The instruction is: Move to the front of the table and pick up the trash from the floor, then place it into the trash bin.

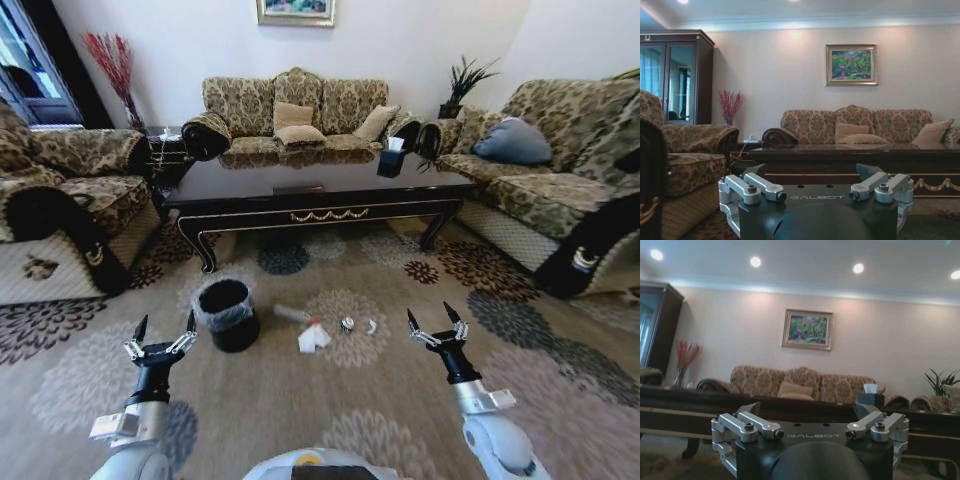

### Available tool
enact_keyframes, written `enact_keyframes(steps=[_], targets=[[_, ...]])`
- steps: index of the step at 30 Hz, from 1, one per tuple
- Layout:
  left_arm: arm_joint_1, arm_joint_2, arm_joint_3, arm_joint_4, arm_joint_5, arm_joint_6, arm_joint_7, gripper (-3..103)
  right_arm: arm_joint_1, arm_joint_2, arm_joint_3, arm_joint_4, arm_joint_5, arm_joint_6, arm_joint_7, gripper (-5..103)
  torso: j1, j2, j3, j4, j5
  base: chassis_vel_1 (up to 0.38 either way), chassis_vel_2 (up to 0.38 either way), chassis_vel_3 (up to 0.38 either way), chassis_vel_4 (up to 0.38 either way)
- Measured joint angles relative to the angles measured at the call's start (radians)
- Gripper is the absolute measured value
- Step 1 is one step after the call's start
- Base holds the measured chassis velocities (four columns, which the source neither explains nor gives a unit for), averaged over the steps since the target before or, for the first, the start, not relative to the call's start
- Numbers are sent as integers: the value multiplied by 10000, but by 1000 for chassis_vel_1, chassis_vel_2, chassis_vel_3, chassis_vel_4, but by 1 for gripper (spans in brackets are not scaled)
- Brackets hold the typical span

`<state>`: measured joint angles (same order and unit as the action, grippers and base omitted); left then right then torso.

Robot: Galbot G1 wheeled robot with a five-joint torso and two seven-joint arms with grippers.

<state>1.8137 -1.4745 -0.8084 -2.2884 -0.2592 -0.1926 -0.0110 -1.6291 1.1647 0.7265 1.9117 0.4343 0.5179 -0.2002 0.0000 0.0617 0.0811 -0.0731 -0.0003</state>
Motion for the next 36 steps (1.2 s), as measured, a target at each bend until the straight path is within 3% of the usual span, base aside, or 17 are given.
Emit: enact_keyframes(steps=[12,17,19,21,22,23,25,26,29,30,31,33,35,36], targets=[[-144,35,-16,277,1,9,-51,100,106,-25,-29,-29,223,180,-140,100,2,-1,4,3,-2,-209,235,209,-205],[-553,170,-54,516,-84,464,-709,100,94,2,-25,-92,102,185,-70,100,-2,3,-4,0,4,50,-64,-40,56],[-902,317,-92,693,-122,1278,-1470,100,101,14,-12,-145,-67,194,76,100,-2,3,-4,0,2,14,-32,-24,13],[-1015,381,-96,720,-197,1613,-1704,100,107,20,-8,-163,-112,206,106,100,-2,3,-2,0,2,0,0,0,0],[-1153,461,-96,722,-354,2083,-1985,100,111,23,-4,-181,-147,215,122,100,-1,3,0,0,3,0,0,0,0],[-1393,663,-89,703,-830,3105,-2492,100,103,24,0,-211,-214,227,137,100,0,3,2,2,1,0,0,0,0],[-1714,1089,-73,670,-1695,4069,-2875,100,82,30,0,-252,-325,258,137,100,0,2,2,2,0,0,0,0,0],[-1714,1089,-73,670,-1695,4069,-2875,100,82,30,0,-252,-325,258,137,100,0,2,2,2,0,0,0,0,0],[-2296,2007,-65,802,-3716,6070,-3359,100,34,134,-33,-302,-470,297,128,100,-1,3,1,0,2,0,0,0,0],[-2296,2007,-65,802,-3716,6070,-3359,100,34,134,-33,-302,-470,297,128,100,-1,3,1,0,2,0,0,0,0],[-2490,2321,-63,957,-4275,6717,-3434,100,21,174,-49,-323,-520,300,125,100,-1,3,1,0,2,0,0,0,0],[-2650,2575,-47,1147,-4690,7205,-3469,100,17,208,-60,-355,-573,306,123,100,-1,3,1,0,3,0,0,0,0],[-3030,2967,-6,1597,-5776,8288,-3801,100,11,260,-78,-443,-669,325,119,100,0,3,2,1,-1,0,0,0,0],[-3030,2967,-6,1597,-5776,8288,-3801,100,11,260,-78,-443,-669,325,119,100,0,3,2,1,-1,0,0,0,0]])
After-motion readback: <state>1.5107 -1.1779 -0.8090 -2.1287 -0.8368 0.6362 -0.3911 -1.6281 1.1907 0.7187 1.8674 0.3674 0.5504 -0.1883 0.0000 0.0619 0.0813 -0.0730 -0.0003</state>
